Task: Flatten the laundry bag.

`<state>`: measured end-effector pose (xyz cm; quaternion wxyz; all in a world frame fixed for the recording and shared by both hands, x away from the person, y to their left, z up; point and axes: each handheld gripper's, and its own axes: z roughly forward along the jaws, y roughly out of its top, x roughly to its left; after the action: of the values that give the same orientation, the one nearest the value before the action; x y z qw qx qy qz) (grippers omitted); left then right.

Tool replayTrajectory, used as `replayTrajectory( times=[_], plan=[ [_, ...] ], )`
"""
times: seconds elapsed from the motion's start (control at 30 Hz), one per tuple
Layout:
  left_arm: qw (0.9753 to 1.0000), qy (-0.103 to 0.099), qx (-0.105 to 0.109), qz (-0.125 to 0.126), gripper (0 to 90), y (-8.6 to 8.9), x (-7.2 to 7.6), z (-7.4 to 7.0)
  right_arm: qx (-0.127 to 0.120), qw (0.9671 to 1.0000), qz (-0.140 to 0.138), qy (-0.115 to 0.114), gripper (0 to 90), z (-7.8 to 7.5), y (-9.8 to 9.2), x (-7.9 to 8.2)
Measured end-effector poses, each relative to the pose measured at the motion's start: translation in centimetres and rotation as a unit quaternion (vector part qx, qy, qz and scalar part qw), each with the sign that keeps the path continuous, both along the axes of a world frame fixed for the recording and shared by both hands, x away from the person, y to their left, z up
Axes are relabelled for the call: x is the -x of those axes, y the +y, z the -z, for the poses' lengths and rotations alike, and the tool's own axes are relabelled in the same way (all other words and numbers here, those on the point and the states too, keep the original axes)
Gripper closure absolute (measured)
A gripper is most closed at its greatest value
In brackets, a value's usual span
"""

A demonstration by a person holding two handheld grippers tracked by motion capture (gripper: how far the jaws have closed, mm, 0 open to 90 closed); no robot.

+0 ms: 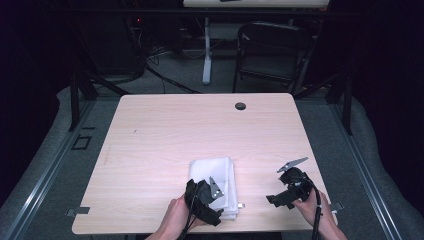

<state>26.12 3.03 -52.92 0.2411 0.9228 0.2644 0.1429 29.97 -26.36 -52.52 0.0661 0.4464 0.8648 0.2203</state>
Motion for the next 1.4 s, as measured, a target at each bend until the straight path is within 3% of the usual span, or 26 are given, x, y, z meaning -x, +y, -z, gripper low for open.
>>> replayTrajectory(
  times=[0.07, 0.27, 0.33, 0.43, 0.5, 0.63, 0.73, 0.83, 0.9, 1.13, 1.2, 1.27, 1.3, 1.4],
  plan=[
    [1.0000, 0.003, 0.001, 0.005, 16.3, 0.1, 0.1, -0.1, -0.008, 0.9999, 0.001, -0.006, 0.3, 0.1, 0.0, 0.1],
    [0.9997, -0.003, 0.018, 0.017, 35.3, 0.2, 0.4, -0.2, -0.006, 0.9999, -0.008, -0.003, 0.3, 0.0, 0.1, 0.0],
    [0.9994, -0.006, 0.026, 0.023, 45.7, 0.4, 0.5, -0.1, -0.015, 0.9999, -0.001, -0.004, 0.4, 0.1, 0.2, 0.1],
    [0.9990, -0.007, 0.028, 0.033, 60.4, 0.4, 0.5, 0.1, -0.006, 0.9999, -0.013, 0.007, 0.4, 0.0, 0.1, 0.0],
    [0.9988, -0.012, 0.022, 0.041, 68.3, 0.3, 0.5, 0.1, -0.018, 0.9997, -0.012, 0.007, 0.4, 0.2, 0.2, 0.0],
    [0.9978, -0.038, 0.034, 0.042, 85.8, 0.9, 1.0, -0.4, -0.014, 0.9998, -0.012, 0.006, 0.6, 0.1, 0.1, -0.2],
    [0.9971, -0.053, 0.039, 0.039, 87.6, 1.3, 1.3, -1.0, -0.016, 0.9997, -0.016, 0.003, 1.0, -0.1, 0.2, 0.0],
    [0.9965, -0.056, 0.050, 0.036, 88.0, 1.8, 1.4, -1.4, -0.020, 0.9997, -0.013, -0.004, 1.4, -0.2, 0.4, 0.1],
    [0.9960, -0.055, 0.061, 0.034, 88.2, 2.1, 1.3, -1.7, -0.009, 0.9999, -0.011, -0.007, 2.0, -0.3, 0.6, 0.1],
    [0.9930, -0.059, 0.100, 0.017, 88.3, 3.5, 1.2, -2.6, -0.012, 0.9999, -0.006, 0.005, 4.3, -0.2, 0.4, 0.0],
    [0.9927, -0.063, 0.102, 0.014, 88.3, 3.9, 1.3, -2.9, -0.019, 0.9998, -0.005, 0.005, 4.6, -0.1, 0.4, 0.0],
    [0.9917, -0.072, 0.106, 0.011, 88.2, 4.2, 1.4, -3.1, -0.009, 0.9999, -0.012, 0.008, 6.1, -0.3, 0.3, 0.0],
    [0.9922, -0.065, 0.106, 0.015, 88.2, 4.5, 1.4, -3.3, -0.019, 0.9998, -0.011, 0.001, 6.7, -0.1, 0.4, 0.1],
    [0.9915, -0.065, 0.113, 0.008, 88.2, 5.1, 1.4, -3.5, -0.018, 0.9998, -0.012, 0.001, 7.2, -0.2, 0.5, 0.1]
  ],
)
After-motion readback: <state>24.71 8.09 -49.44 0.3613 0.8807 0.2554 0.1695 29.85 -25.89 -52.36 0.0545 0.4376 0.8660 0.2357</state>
